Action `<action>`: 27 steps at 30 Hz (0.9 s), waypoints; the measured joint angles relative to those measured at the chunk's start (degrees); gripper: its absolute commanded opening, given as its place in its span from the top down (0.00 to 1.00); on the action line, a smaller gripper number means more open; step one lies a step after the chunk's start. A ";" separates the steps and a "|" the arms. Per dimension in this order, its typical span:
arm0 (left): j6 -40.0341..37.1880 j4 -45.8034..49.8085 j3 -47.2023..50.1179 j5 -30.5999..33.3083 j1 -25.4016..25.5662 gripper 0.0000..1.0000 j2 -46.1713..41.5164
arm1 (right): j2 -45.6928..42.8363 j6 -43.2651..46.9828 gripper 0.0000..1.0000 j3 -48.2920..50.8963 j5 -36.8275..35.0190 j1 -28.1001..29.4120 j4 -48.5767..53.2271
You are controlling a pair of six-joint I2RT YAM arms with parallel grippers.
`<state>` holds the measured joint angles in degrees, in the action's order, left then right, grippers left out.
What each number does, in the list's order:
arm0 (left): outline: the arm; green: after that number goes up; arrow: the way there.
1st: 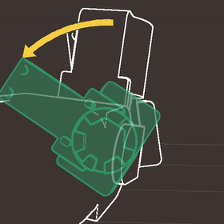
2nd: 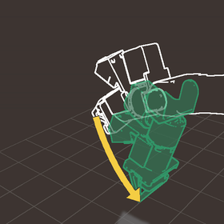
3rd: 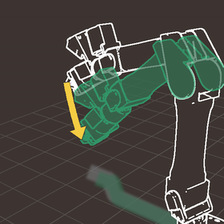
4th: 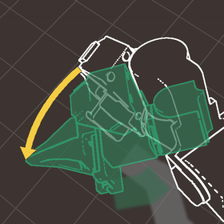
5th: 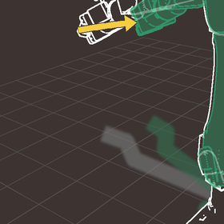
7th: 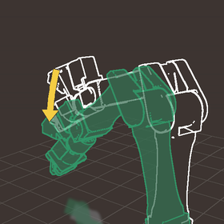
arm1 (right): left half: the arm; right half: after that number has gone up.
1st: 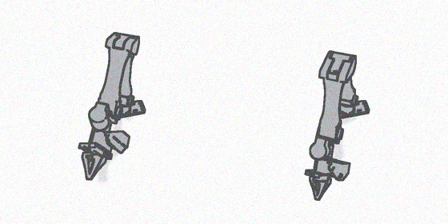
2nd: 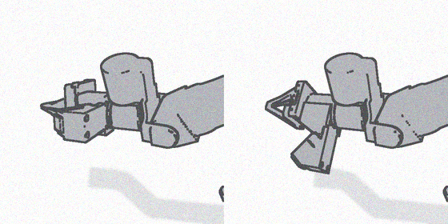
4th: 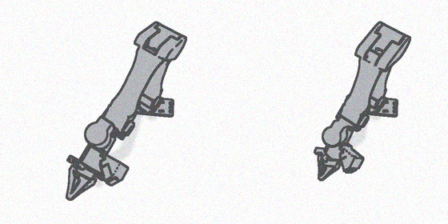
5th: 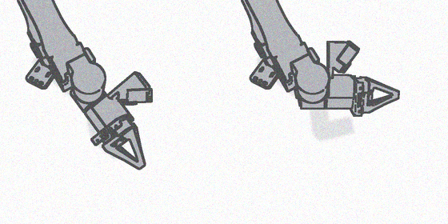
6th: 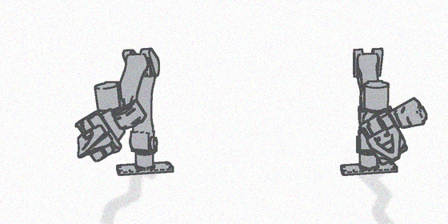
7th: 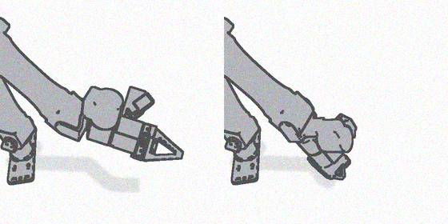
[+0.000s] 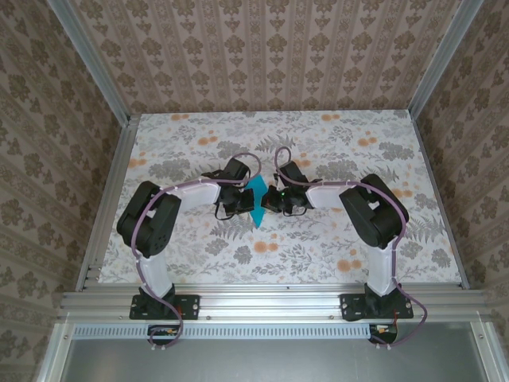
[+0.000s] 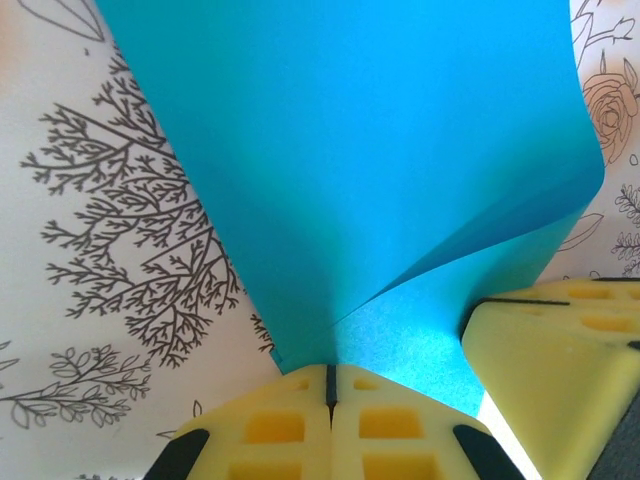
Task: Fold a paper plane with a square sheet of paper (pick it up from the middle)
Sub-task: Third fold the triangle at the center of the table.
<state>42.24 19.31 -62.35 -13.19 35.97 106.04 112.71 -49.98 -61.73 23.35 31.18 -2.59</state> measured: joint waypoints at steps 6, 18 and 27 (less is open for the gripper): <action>-0.04 0.42 -0.33 0.04 0.02 1.00 0.15 | 0.00 0.79 0.90 -3.21 0.63 -1.05 0.70; -0.07 0.59 -0.44 0.24 0.07 1.00 0.22 | 4.42 4.28 0.90 -7.08 1.51 -1.36 4.22; -0.79 0.76 -0.44 1.07 0.39 1.00 0.22 | 5.33 4.46 0.90 -8.70 1.31 -2.45 5.86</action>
<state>41.45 20.08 -62.78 -12.12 36.36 106.26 118.04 -45.52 -70.43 24.67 28.73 3.27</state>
